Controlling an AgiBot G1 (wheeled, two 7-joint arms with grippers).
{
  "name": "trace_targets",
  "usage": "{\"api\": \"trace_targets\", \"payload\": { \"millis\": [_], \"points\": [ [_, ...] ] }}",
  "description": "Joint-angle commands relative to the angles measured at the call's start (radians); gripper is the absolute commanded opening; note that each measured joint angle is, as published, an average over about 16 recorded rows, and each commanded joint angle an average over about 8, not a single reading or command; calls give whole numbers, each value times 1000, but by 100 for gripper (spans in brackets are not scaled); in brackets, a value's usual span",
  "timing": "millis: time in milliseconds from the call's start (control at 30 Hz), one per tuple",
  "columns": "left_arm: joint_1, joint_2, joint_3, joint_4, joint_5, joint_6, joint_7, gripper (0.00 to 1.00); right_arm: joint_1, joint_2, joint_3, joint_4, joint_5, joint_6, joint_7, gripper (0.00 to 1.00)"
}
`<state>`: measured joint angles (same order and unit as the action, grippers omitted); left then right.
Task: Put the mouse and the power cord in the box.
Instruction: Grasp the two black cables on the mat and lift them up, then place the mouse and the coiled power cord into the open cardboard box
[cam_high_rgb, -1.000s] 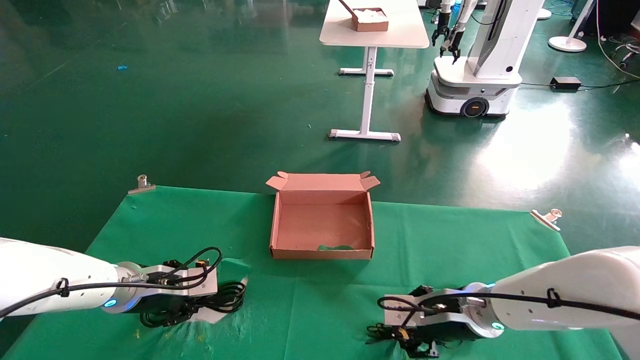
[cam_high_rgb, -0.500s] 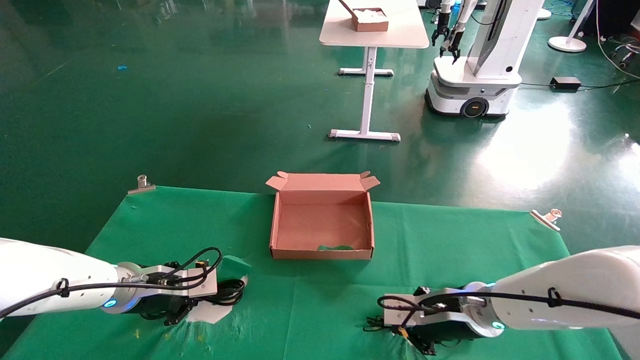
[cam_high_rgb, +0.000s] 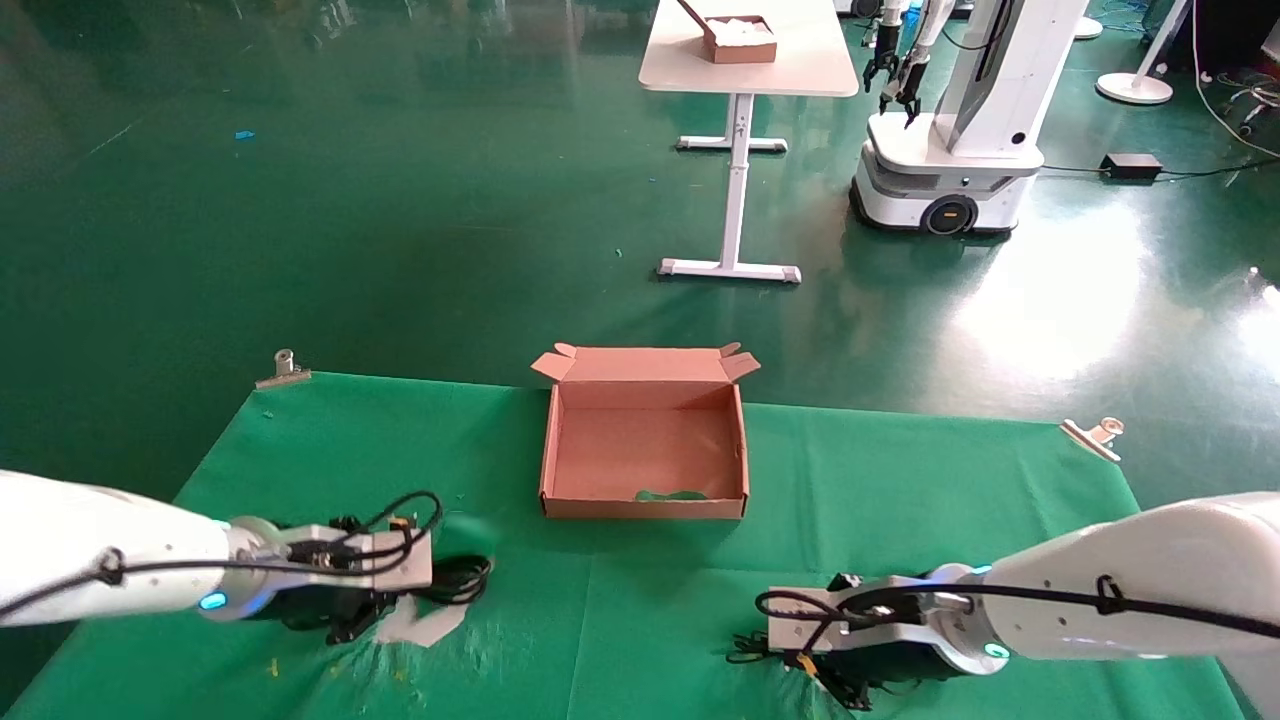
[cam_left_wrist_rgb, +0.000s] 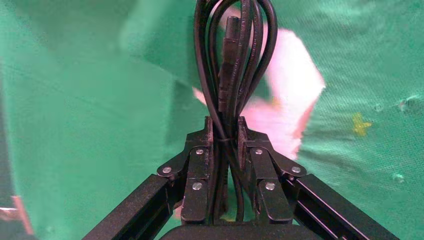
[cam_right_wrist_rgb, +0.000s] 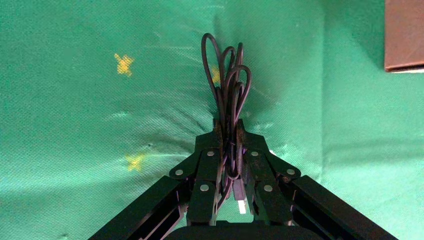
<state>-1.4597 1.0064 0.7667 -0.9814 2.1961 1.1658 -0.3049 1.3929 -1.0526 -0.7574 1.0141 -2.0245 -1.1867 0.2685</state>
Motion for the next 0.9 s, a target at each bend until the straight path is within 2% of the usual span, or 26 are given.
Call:
{"api": "trace_targets", "payload": {
  "millis": [33, 267, 433, 667, 800, 900],
  "points": [
    [-9, -8, -3, -7, -13, 3, 26, 0, 9, 5, 5, 0, 1, 5, -2, 0],
    [-94, -20, -55, -28, -143, 79, 64, 0, 68, 36, 38, -11, 11, 19, -8, 0],
    [-142, 28, -90, -9, -194, 54, 44, 0, 100, 63, 60, -1, 10, 32, 6, 0],
    [-142, 185, -87, 83, -156, -125, 51, 0, 156, 105, 82, 48, -15, 27, 50, 0],
    [-121, 295, -59, 178, -102, -285, 83, 0, 184, 135, 93, 99, -26, 7, 79, 0],
    [-95, 348, -8, 227, -75, -416, 110, 0, 201, 160, 100, 143, -36, -13, 106, 0]
  ]
}}
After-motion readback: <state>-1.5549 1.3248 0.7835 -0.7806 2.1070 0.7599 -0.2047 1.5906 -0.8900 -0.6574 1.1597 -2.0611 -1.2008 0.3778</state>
